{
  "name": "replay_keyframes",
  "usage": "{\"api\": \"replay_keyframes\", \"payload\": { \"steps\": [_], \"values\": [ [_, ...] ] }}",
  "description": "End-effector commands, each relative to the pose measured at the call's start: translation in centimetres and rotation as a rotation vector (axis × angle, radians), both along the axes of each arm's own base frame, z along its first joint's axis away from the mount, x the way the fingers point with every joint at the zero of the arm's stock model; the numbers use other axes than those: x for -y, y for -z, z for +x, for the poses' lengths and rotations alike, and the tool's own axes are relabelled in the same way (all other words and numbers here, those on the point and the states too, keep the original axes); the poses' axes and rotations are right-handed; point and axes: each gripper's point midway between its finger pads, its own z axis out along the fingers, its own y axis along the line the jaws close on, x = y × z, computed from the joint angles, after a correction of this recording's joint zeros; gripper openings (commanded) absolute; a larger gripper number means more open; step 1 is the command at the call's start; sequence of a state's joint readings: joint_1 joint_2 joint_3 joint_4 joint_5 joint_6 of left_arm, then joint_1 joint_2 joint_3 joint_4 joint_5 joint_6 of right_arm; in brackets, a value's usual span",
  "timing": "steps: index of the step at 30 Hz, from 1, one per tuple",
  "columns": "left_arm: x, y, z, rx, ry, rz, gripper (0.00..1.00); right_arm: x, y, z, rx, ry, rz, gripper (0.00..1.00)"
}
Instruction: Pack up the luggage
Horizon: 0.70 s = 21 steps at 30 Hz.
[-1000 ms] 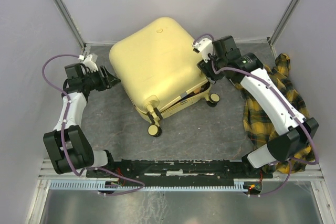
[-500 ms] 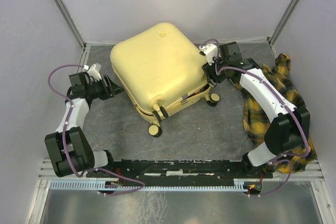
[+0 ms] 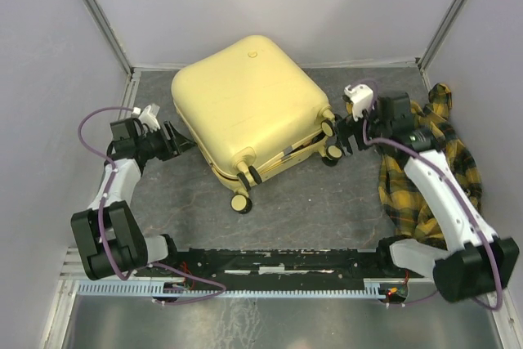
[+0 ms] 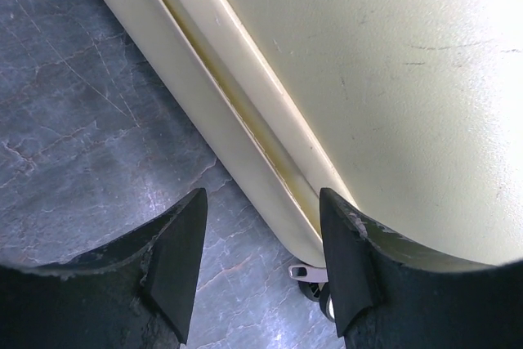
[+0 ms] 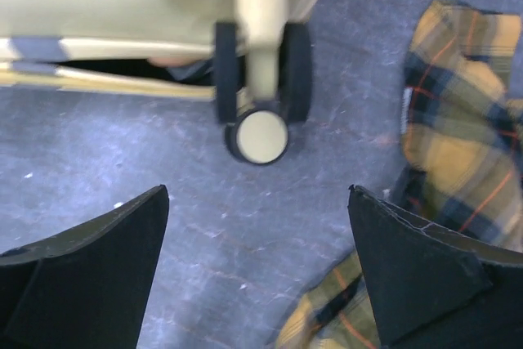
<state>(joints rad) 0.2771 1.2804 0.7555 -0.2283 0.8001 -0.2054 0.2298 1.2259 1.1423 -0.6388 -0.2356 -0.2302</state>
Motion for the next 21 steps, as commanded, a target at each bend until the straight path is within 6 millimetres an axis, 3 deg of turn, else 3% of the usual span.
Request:
{"api": "replay_keyframes", "payload": {
  "steps": [1, 4, 6, 10, 16, 21],
  "values": [
    [0.6, -1.2, 0.4, 0.038, -0.006, -0.061, 0.63, -1.9, -1.2, -3.1, 0.078, -0.063, 0.156, 0.93],
    [0.7, -1.1, 0.6, 0.033, -0.011, -0.072, 0.62, -3.2, -0.2, -5.6, 0.048, -0.132, 0.228, 0.68],
    [0.6, -0.8, 0.7, 0.024, -0.019, -0.078, 0.60, -4.1, 1.4, -6.1, 0.034, -0.161, 0.228, 0.58],
    [0.5, 0.5, 0.5, -0.015, -0.041, -0.087, 0.55, -5.8, 4.3, -5.7, 0.025, -0.205, 0.175, 0.52],
    [0.6, 1.1, 0.3, -0.019, -0.053, -0.096, 0.46, -9.5, 6.2, -4.6, 0.040, -0.301, 0.165, 0.45],
    [0.7, 1.6, 0.4, -0.034, -0.065, -0.123, 0.38, -10.8, 8.2, -1.1, 0.076, -0.249, 0.123, 0.37]
  ]
}}
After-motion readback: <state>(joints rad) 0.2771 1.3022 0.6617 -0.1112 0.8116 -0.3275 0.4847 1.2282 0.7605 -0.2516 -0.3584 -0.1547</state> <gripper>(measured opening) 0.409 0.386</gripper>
